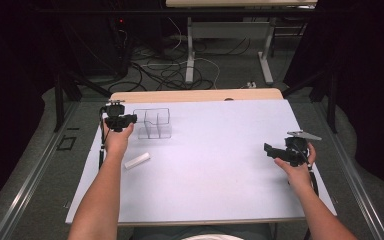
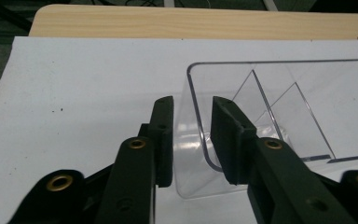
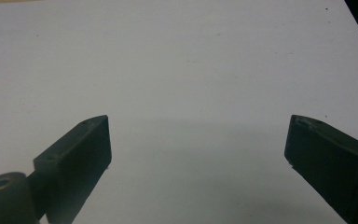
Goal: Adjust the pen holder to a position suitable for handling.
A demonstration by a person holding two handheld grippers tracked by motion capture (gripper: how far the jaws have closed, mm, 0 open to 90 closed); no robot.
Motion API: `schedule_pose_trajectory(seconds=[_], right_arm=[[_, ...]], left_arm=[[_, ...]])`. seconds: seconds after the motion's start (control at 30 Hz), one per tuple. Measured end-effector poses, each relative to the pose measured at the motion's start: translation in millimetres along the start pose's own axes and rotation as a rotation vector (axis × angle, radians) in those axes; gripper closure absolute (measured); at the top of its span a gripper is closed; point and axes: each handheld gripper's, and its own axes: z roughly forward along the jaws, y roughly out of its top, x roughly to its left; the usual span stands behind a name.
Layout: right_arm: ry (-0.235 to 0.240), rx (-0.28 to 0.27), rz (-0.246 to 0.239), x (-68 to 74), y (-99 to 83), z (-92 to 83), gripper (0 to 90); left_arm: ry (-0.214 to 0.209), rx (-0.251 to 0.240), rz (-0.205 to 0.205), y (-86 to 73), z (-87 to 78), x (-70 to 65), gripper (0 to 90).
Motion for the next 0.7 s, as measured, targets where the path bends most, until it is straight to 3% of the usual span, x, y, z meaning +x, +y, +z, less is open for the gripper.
schedule_pose_trajectory(seconds=[0.13, 0.27, 0.37, 0.57, 0.7], right_arm=[[0.0, 0.006, 0.002, 0.0, -0.6, 0.8, 6.8], [0.003, 0.008, 0.001, 0.8, -0.5, 1.5, 6.8], [0.005, 0.008, 0.001, 1.0, -0.4, 1.5, 6.9], [0.004, 0.011, 0.0, -0.6, -0.5, 1.3, 7.9], [0.007, 0.014, 0.012, -0.2, -0.5, 1.1, 9.0]], left_arm=[[0.001, -0.003, 0.002, -0.3, 1.0, -3.6, 76.6], [0.009, -0.005, -0.033, -1.0, 0.5, -3.1, 81.9], [0.021, -0.004, -0.026, -0.9, 0.3, -4.3, 83.2], [0.038, 0.0, -0.051, -1.2, -1.5, -6.4, 85.9], [0.029, 0.002, -0.057, -1.9, -2.3, -9.0, 86.0]])
